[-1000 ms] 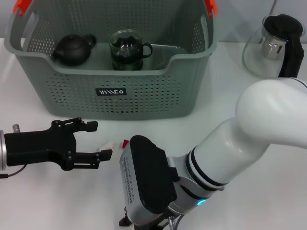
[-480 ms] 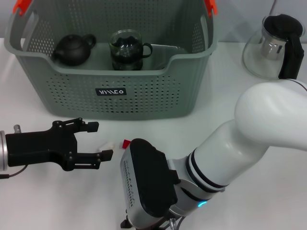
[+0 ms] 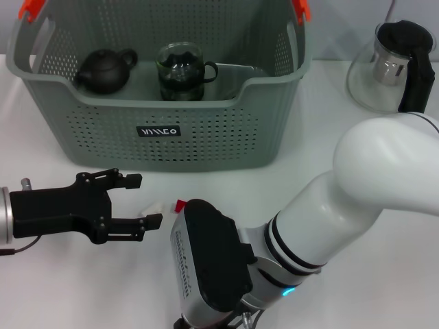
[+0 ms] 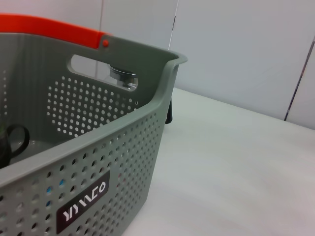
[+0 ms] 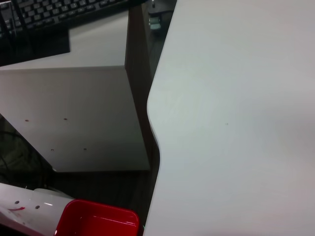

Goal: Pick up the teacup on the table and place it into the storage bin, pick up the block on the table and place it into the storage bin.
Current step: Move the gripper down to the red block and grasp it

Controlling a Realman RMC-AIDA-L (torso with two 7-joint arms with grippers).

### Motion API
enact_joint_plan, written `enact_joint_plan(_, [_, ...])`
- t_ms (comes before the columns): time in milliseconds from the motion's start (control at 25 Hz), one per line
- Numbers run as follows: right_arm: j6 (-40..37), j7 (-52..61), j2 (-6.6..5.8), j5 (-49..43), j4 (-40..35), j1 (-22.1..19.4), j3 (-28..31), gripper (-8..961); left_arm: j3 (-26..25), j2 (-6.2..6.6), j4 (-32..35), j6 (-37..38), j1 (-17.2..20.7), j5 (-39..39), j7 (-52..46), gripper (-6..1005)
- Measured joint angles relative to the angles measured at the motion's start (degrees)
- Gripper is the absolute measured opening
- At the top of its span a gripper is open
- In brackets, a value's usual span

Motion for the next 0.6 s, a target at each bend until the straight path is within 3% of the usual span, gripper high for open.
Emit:
enact_joint_plan(200, [0.0,0.5,0.0,0.0,0.1,0.3,-0.1,366,-0.1,0.03,0.0,0.0,0.0,0.0,0.0,895])
enact_joint_plan(600, [-0.4,0.5,0.0,0.0,0.1,0.3,-0.1,364,-0.1,0.03,0.0,-0.3,0.0,0.0,0.1,894])
